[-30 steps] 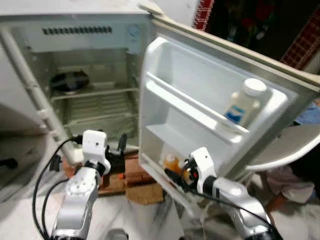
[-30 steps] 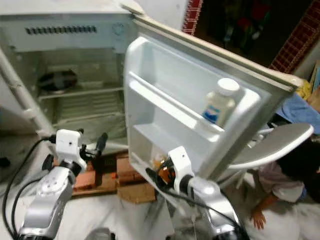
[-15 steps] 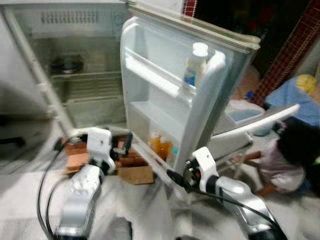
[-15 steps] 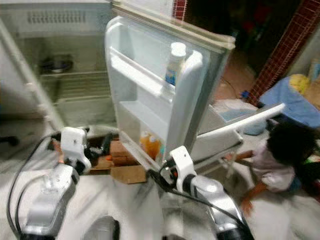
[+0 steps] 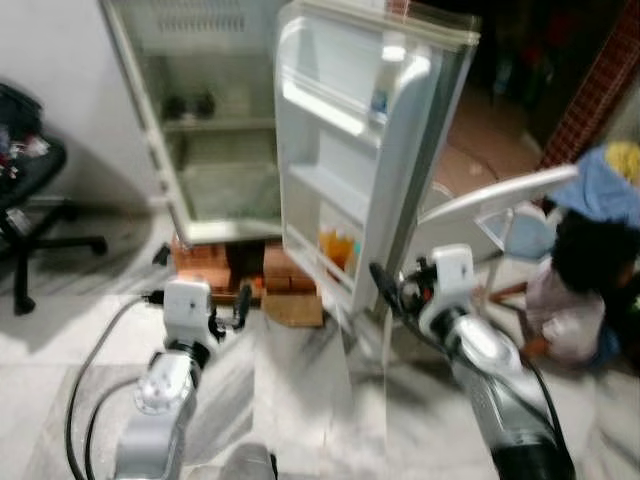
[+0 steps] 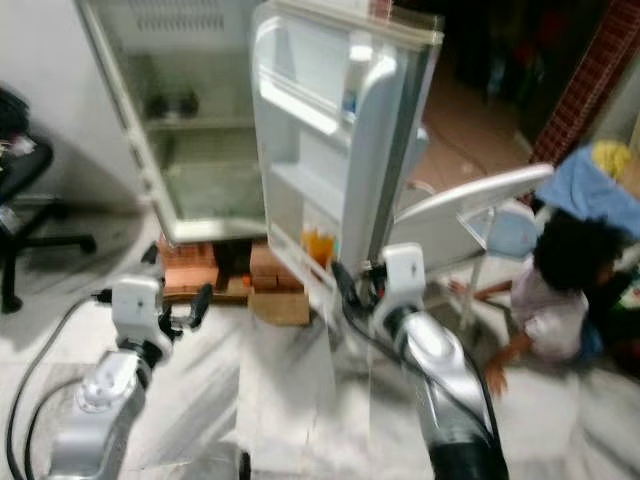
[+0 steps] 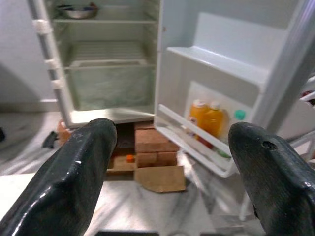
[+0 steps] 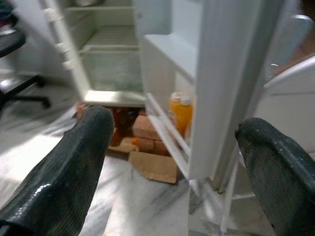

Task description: Restocking fridge

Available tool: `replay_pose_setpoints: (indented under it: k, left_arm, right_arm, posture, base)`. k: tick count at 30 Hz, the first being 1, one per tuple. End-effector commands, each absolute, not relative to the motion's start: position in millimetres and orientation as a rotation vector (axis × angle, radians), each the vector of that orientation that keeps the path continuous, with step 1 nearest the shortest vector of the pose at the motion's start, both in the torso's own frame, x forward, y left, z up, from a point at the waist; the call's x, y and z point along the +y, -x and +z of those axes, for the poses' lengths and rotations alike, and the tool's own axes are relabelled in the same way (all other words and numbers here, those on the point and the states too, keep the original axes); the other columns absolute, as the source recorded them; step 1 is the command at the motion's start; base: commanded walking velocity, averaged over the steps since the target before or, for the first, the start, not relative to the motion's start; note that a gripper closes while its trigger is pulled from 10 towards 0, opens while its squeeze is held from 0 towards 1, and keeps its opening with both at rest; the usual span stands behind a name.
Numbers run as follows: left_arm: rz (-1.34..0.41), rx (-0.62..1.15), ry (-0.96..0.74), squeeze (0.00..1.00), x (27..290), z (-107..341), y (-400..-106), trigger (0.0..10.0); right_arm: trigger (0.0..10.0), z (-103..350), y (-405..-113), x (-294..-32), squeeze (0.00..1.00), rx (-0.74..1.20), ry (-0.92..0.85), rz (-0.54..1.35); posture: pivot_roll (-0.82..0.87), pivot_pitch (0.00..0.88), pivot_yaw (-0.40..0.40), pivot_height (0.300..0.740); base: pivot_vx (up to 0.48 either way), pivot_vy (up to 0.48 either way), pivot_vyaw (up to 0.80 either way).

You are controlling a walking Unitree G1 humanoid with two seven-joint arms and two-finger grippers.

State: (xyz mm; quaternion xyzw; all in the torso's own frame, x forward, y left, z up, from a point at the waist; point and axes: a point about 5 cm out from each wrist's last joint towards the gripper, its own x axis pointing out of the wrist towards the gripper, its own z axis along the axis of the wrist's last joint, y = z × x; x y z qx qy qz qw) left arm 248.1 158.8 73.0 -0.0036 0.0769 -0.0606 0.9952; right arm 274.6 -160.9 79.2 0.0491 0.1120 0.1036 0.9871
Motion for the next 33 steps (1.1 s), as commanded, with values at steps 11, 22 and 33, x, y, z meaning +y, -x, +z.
replay_pose_setpoints:
  k: [11,22,33]
  left_arm:
    - [-0.061,0.093,-0.012,0.00,170.8,85.7,-256.6,10.0]
    - [-0.046,0.095,0.021,0.00,172.5,81.7,-252.9,10.0]
    - [-0.048,0.088,0.026,0.00,171.5,82.7,-255.0,10.0]
  right_arm:
    - [10.0,108.0,-286.7,-170.7,0.00,0.023,-0.096,0.035]
    - [10.0,102.9,-284.9,-171.7,0.00,0.002,-0.070,-0.011]
    - [10.0,106.5,-289.2,-169.6,0.00,-0.022,-0.068,-0.009]
  posture:
    - [0.08,0.000,-0.024,0.740]
    - [0.08,0.000,-0.020,0.740]
    - [0.09,0.000,-0.026,0.740]
  base:
    - [0.000,0.000,0.00]
    - [0.371,0.000,0.23]
    - [0.480,0.000,0.26]
